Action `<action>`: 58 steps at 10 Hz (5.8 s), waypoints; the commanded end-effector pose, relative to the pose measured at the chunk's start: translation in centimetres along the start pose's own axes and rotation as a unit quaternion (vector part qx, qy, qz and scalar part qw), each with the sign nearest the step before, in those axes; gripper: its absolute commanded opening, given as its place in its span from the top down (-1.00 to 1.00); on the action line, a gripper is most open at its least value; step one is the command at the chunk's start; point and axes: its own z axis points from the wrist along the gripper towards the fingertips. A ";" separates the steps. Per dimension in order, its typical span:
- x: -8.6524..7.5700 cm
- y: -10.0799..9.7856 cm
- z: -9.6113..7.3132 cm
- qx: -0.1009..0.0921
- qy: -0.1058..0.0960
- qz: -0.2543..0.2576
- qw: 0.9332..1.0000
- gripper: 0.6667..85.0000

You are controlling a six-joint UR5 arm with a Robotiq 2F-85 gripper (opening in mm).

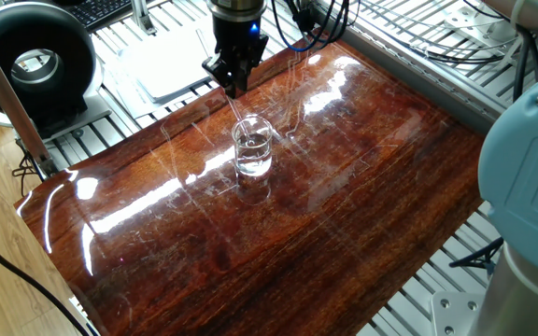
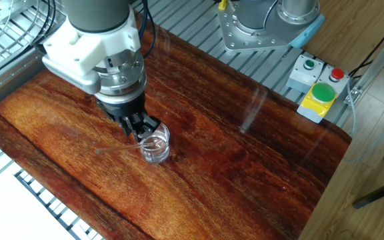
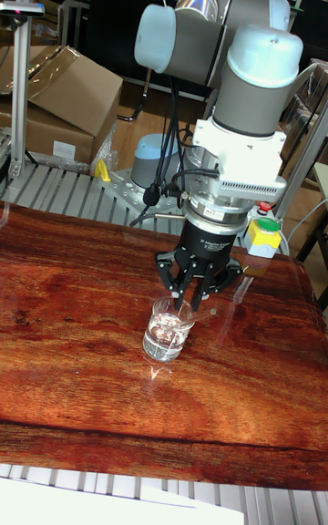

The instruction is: Stir the beaker with a glass rod

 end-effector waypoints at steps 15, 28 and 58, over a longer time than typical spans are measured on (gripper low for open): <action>-3.3 0.3 -0.3 -0.013 -0.054 -0.012 0.998 0.34; -3.3 0.2 -0.9 -0.013 -0.053 -0.004 0.999 0.60; -5.0 2.0 -4.8 -0.049 -0.101 0.005 0.994 0.99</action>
